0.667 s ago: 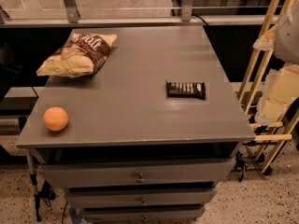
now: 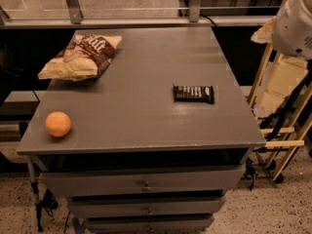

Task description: Move rxbar chocolate near brown chip bag

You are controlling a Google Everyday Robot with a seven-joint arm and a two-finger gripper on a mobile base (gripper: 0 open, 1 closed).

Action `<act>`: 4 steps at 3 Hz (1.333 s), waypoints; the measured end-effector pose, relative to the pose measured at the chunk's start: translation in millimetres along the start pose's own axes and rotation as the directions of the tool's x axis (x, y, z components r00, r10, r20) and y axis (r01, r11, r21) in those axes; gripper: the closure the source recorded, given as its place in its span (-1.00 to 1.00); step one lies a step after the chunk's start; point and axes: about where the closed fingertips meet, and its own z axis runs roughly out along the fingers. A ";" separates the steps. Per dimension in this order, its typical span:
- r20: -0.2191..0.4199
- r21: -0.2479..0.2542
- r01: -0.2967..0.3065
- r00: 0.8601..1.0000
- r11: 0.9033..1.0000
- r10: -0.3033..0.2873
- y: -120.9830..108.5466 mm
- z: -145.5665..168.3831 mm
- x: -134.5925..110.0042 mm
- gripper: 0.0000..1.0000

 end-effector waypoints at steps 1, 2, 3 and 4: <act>0.075 -0.015 0.062 0.995 0.998 -0.061 -26.7 19.6 -29.5 -1.00; 0.109 -0.064 0.097 0.990 0.993 -0.089 -41.7 51.7 -61.8 -1.00; 0.107 -0.127 0.098 0.991 0.987 -0.085 -45.3 88.1 -81.6 -1.00; 0.096 -0.178 0.080 0.993 0.981 -0.063 -53.7 120.6 -90.7 -1.00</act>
Offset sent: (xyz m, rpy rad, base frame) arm 0.0996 0.1018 -0.0445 0.1145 0.0853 0.1847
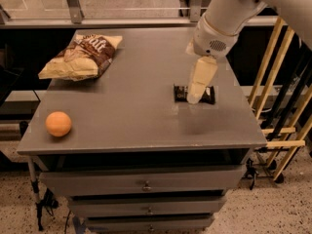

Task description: Move rxbar chocolate near brown chip bag

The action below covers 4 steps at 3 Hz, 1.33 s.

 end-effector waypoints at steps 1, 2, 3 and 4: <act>-0.040 -0.021 0.002 0.999 1.000 -0.003 -12.7 27.3 1.5 -1.00; -0.056 -0.048 0.004 0.998 0.999 -0.007 -19.4 48.8 7.7 -1.00; -0.064 -0.072 0.017 0.998 0.997 -0.022 -20.0 64.6 14.6 -1.00; -0.071 -0.090 0.025 0.997 0.996 -0.031 -21.0 76.1 20.0 -1.00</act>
Offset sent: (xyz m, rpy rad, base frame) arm 0.0359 0.0030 -0.0693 -0.0730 0.0853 0.0240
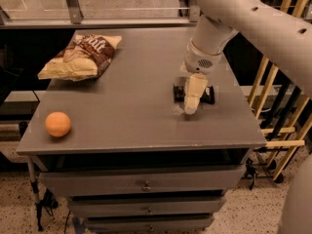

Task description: Move rxbar chocolate near brown chip bag

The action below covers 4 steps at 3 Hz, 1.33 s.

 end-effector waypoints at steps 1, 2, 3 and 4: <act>-0.003 -0.015 0.015 1.000 1.000 -0.015 -2.6 8.2 3.8 -0.67; 0.003 -0.018 0.028 1.000 0.999 -0.028 -4.5 9.8 5.7 -0.21; 0.005 -0.017 0.030 1.000 0.999 -0.030 -4.9 6.7 5.1 0.23; 0.005 -0.017 0.030 1.000 0.999 -0.030 -5.3 -1.1 3.2 0.72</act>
Offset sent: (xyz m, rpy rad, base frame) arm 0.0052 -0.0078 -0.0089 0.0036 0.0113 0.0481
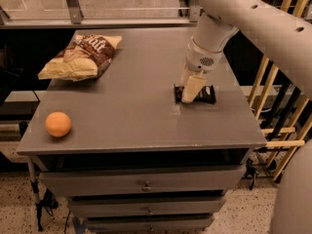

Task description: Move rxbar chocolate near brown chip bag

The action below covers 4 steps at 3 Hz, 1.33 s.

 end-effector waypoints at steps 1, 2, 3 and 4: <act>0.026 0.022 0.022 0.999 1.000 -0.022 -1.6 -6.5 -5.0 1.00; 0.076 0.073 0.038 0.996 0.997 -0.044 -1.5 -31.2 -12.0 1.00; 0.148 0.155 0.054 0.986 0.987 -0.077 4.4 -77.8 -17.2 1.00; 0.153 0.157 0.053 0.985 0.986 -0.078 4.6 -79.8 -17.7 1.00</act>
Offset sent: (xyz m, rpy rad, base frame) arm -0.0042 0.0014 0.0720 0.1398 -0.1480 0.0337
